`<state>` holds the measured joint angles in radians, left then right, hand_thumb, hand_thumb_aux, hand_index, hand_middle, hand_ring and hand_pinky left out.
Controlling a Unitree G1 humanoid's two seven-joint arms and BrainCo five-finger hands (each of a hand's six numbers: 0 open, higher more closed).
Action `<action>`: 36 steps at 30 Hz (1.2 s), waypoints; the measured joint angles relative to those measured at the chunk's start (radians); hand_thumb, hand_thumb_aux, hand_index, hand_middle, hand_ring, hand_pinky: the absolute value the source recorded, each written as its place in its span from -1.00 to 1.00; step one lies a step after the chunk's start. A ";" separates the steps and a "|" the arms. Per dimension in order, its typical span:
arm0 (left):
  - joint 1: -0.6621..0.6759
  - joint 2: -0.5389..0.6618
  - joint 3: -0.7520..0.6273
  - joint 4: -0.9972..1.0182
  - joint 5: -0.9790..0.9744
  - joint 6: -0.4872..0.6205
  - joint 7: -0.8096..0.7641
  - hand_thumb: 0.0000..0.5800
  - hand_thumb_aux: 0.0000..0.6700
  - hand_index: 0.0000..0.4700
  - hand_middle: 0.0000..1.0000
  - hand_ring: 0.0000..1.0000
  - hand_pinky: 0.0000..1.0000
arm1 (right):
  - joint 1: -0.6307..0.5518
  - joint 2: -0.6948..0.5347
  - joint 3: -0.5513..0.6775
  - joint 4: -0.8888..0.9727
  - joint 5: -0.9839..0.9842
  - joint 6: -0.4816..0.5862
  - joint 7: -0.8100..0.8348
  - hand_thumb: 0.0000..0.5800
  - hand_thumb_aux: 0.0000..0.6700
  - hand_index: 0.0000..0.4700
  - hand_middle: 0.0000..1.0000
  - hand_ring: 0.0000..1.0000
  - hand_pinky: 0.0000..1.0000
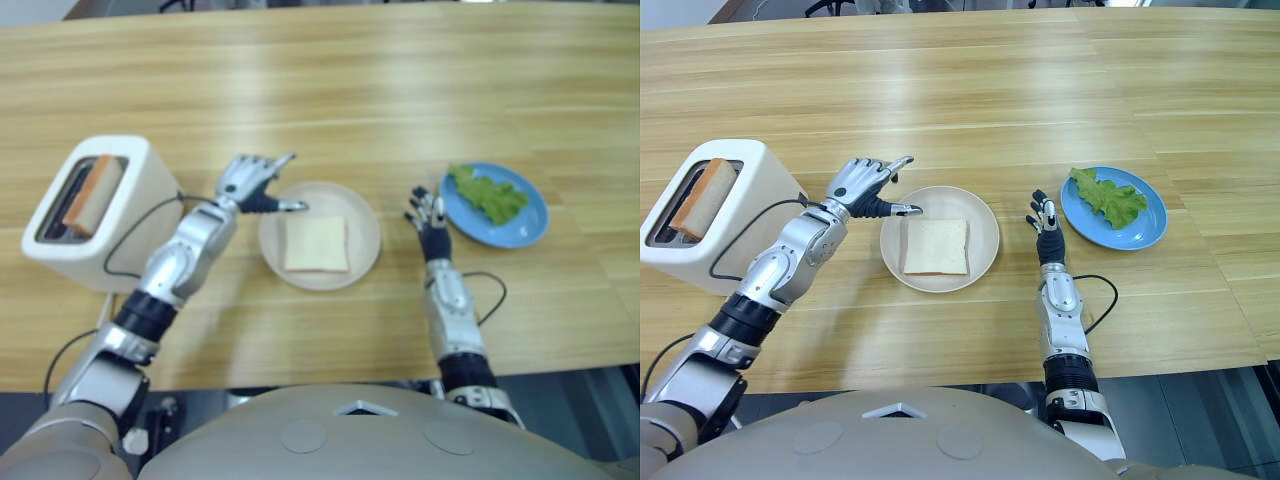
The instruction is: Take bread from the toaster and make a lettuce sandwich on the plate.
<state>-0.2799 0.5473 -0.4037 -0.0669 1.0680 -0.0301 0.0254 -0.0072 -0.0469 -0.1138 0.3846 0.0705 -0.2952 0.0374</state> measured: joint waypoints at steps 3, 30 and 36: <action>0.036 0.002 0.038 -0.098 0.008 0.006 0.003 -1.00 -1.00 -1.00 -1.00 -1.00 -1.00 | 0.007 -0.002 0.010 -0.012 -0.016 -0.001 -0.002 -1.00 -1.00 -1.00 -1.00 -1.00 -1.00; 0.374 -0.250 0.162 -0.126 -0.356 -0.014 0.040 -1.00 -1.00 -1.00 -1.00 -1.00 -1.00 | -0.294 -0.880 0.139 0.139 -0.909 0.175 -0.144 -1.00 -1.00 -1.00 -1.00 -1.00 -1.00; 0.384 -0.250 0.150 -0.118 -0.344 -0.019 0.043 -1.00 -1.00 -1.00 -1.00 -1.00 -1.00 | -0.401 -0.834 0.340 0.422 -1.006 0.185 -0.212 -1.00 -1.00 -1.00 -1.00 -1.00 -1.00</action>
<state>0.1036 0.2973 -0.2540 -0.1849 0.7238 -0.0493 0.0684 -0.4082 -0.8810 0.2266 0.8067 -0.9353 -0.1107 -0.1746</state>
